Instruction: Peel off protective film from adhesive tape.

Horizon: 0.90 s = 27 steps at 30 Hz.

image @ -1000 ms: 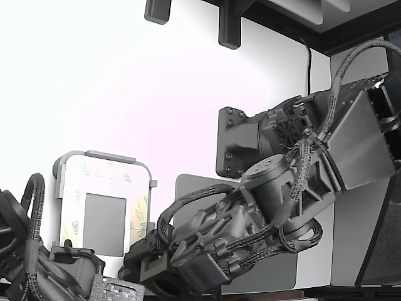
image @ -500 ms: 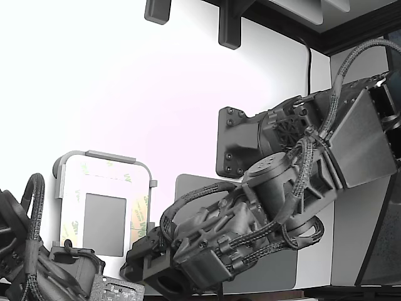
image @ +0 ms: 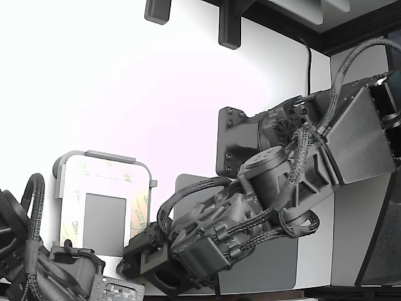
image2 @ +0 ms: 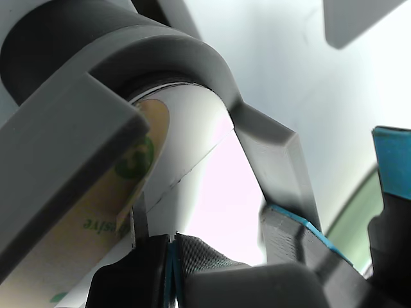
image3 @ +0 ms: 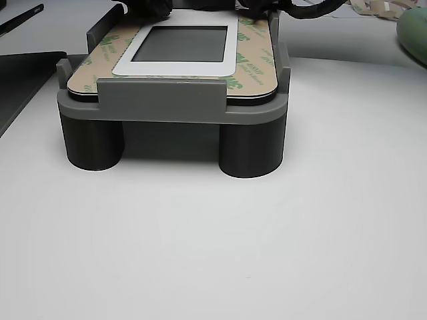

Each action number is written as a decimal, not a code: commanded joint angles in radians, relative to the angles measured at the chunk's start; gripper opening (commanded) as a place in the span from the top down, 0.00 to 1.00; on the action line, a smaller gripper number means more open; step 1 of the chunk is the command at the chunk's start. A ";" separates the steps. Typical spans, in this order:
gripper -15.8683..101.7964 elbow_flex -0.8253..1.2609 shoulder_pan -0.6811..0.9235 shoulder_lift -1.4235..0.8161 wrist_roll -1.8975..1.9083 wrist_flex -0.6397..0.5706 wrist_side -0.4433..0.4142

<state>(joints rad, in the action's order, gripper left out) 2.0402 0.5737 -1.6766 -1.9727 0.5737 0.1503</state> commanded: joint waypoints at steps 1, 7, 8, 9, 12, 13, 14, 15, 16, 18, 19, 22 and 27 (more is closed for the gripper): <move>0.95 -0.009 -0.018 -0.023 -0.003 -0.006 0.002; 0.95 -0.005 -0.023 -0.021 -0.005 -0.012 0.008; 0.95 -0.003 -0.023 -0.023 -0.002 -0.012 0.008; 0.95 -0.002 -0.023 -0.025 0.000 -0.012 0.009; 0.95 0.000 -0.020 -0.028 0.006 -0.011 0.012; 0.95 -0.003 -0.018 -0.028 0.009 -0.009 0.012; 0.95 -0.006 -0.017 -0.028 0.012 -0.006 0.012; 0.95 -0.009 -0.015 -0.026 0.014 -0.005 0.012; 0.95 -0.009 -0.012 -0.026 0.017 -0.005 0.012; 0.95 -0.011 -0.011 -0.026 0.021 -0.003 0.011; 0.95 -0.012 -0.009 -0.026 0.025 -0.002 0.011; 0.95 -0.020 -0.005 -0.023 0.032 0.005 0.011; 0.95 -0.023 0.000 -0.021 0.040 0.008 0.008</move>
<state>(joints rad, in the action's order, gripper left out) 2.0433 0.5798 -1.6828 -1.9343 0.5829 0.1580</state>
